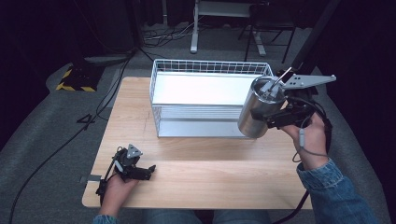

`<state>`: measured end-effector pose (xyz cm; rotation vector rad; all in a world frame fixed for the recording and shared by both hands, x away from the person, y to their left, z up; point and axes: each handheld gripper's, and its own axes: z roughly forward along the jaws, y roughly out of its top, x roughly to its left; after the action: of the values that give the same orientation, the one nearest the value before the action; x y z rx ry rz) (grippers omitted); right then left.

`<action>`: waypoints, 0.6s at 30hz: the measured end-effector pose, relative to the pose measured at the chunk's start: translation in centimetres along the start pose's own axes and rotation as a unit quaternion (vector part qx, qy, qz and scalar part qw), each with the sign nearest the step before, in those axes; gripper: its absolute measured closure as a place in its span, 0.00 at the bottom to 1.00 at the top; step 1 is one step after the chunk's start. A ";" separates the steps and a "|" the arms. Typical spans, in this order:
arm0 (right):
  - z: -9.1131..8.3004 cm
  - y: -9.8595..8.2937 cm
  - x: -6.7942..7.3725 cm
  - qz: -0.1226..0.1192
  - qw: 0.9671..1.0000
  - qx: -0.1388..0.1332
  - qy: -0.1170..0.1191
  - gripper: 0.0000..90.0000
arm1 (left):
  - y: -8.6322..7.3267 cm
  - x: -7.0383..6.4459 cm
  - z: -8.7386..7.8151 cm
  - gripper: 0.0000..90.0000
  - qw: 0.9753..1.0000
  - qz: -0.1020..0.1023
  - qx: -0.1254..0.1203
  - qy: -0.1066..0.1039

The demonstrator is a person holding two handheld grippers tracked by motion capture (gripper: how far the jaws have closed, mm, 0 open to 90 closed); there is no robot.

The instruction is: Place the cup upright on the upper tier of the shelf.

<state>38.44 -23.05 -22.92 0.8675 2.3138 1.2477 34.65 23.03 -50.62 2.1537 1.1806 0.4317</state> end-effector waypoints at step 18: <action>2.5 4.7 -2.2 0.007 1.000 -0.009 -0.022 0.04 | 0.0 -0.1 0.0 0.02 1.000 -0.002 0.000 -0.002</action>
<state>43.12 -21.07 -20.26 0.8979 2.2621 1.2420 34.56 22.99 -50.64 2.1495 1.1830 0.4256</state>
